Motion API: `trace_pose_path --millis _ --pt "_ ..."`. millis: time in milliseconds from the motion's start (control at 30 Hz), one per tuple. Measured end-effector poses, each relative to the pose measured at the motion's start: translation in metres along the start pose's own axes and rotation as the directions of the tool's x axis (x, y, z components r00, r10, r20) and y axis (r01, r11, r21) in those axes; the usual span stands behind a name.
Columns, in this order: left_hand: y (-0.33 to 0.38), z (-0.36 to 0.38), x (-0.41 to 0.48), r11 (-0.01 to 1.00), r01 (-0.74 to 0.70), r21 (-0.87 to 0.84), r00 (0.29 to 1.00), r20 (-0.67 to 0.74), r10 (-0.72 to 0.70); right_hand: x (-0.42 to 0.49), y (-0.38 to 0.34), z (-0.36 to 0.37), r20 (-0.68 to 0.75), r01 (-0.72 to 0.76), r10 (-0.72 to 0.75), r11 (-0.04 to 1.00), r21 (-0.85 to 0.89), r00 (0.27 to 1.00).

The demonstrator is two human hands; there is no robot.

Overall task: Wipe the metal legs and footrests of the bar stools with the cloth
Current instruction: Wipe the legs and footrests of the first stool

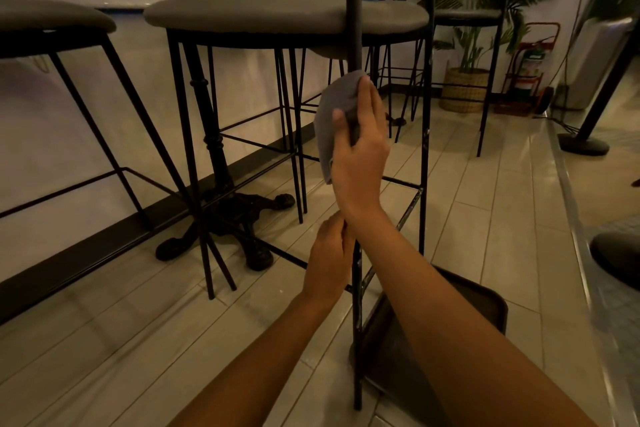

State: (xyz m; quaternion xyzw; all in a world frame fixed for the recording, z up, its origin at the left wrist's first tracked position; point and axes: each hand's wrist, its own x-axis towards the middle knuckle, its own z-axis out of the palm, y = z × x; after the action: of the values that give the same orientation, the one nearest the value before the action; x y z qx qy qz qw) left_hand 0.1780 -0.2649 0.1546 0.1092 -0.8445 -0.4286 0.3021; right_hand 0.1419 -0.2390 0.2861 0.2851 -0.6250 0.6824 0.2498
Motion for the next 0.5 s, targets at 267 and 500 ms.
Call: trace_pose_path --millis 267,500 --pt "0.007 0.003 -0.003 0.998 -0.046 -0.051 0.997 -0.063 0.042 0.015 0.011 -0.008 0.034 0.109 -0.108 0.993 -0.049 0.994" --pt "0.008 0.001 -0.004 0.995 -0.091 -0.032 0.994 -0.064 0.089 0.016 0.014 -0.014 0.075 0.178 -0.170 0.976 -0.123 0.983"
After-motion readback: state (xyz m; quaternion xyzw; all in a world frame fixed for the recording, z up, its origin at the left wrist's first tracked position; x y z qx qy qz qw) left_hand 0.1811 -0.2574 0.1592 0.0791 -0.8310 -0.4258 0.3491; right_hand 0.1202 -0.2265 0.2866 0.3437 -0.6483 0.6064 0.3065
